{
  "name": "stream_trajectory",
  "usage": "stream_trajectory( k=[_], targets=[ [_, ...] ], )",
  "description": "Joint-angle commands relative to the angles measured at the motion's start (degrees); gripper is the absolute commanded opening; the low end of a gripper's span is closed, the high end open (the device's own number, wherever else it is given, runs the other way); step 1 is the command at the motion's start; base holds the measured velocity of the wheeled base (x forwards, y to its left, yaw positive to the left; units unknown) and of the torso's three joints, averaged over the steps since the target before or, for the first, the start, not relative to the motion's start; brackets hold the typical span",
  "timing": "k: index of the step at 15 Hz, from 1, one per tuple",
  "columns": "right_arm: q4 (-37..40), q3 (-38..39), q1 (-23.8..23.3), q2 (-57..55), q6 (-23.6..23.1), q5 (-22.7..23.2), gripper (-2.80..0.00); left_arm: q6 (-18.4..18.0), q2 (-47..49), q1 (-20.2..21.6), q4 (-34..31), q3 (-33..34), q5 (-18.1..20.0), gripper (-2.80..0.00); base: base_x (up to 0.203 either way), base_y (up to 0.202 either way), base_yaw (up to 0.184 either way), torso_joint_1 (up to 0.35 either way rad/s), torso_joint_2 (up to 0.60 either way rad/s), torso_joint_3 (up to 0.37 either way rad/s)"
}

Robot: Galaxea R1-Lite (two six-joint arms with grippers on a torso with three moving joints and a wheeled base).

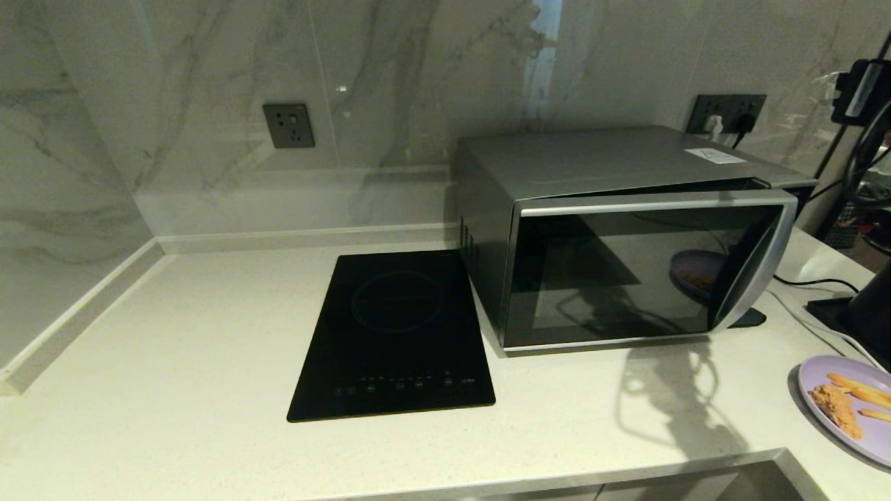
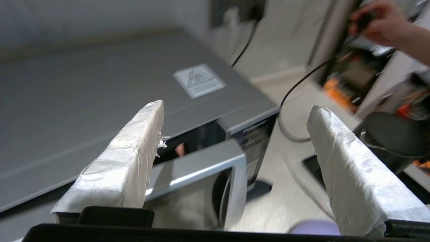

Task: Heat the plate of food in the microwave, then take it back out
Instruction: Open the microwave oven

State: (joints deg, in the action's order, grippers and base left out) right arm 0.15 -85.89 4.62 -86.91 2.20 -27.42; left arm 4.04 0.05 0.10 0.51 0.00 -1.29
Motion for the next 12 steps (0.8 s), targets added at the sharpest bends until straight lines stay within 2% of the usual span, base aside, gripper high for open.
stream_trajectory(
  k=[1,3,4,9,12],
  targets=[
    [29.0,-15.6,-2.8,-3.8,2.4,7.5,0.00,0.0,0.0,0.0,0.0,0.0,0.0,-2.80,0.000,0.000,0.000,0.000,0.00,0.000],
    [40.2,-23.7,-5.1,-8.2,4.9,13.6,0.00,0.0,0.0,0.0,0.0,0.0,0.0,-2.80,0.000,0.000,0.000,0.000,0.00,0.000],
    [42.1,-25.0,-5.9,-9.9,5.6,15.0,0.00,0.0,0.0,0.0,0.0,0.0,0.0,-2.80,0.000,0.000,0.000,0.000,0.00,0.000],
    [42.1,-27.1,-6.3,-14.7,6.0,15.5,0.00,0.0,0.0,0.0,0.0,0.0,0.0,-2.80,0.000,0.000,0.000,0.000,0.00,0.000],
    [37.3,-27.2,-6.6,-16.3,6.0,15.4,0.00,0.1,0.0,0.0,0.0,0.0,0.0,-2.80,0.000,0.000,0.000,0.000,0.00,0.000]
  ],
)
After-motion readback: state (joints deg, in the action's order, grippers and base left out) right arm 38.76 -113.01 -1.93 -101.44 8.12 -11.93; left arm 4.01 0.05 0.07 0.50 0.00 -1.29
